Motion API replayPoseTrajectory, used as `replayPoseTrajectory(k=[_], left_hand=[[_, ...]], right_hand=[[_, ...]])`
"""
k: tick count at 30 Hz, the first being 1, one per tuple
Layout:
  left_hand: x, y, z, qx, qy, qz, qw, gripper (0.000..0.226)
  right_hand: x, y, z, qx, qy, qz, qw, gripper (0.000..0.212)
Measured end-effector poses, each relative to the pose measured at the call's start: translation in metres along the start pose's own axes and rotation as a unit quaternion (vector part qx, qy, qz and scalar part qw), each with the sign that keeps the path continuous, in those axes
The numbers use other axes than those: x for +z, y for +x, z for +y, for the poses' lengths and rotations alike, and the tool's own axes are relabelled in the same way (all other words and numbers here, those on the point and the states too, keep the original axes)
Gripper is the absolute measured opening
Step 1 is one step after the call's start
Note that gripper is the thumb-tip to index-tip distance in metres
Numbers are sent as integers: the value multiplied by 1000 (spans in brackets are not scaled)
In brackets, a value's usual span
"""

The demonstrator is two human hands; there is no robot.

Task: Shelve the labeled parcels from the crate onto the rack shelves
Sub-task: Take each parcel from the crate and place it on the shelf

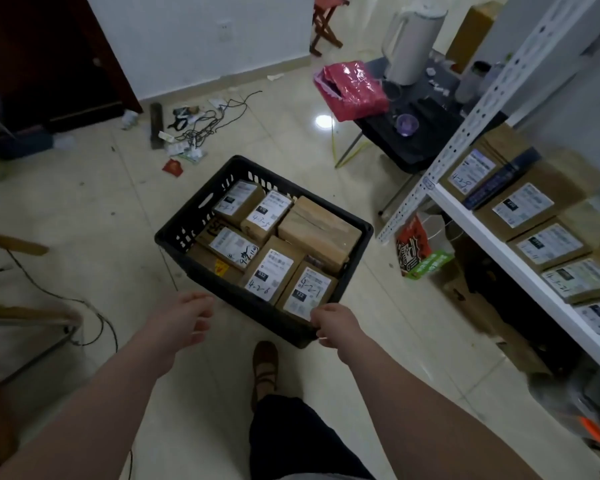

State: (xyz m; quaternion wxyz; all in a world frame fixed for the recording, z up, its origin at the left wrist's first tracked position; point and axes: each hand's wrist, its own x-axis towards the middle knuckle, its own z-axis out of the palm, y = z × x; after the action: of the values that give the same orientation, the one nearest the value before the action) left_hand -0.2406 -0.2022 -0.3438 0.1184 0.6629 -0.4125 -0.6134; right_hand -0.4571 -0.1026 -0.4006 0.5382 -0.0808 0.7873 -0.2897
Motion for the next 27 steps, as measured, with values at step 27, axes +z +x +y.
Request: replayPoseTrajectory(k=[27], left_hand=[[-12, 267, 84, -151, 168, -170, 959, 14]], right_hand=[[108, 146, -78, 147, -41, 77, 985, 48]])
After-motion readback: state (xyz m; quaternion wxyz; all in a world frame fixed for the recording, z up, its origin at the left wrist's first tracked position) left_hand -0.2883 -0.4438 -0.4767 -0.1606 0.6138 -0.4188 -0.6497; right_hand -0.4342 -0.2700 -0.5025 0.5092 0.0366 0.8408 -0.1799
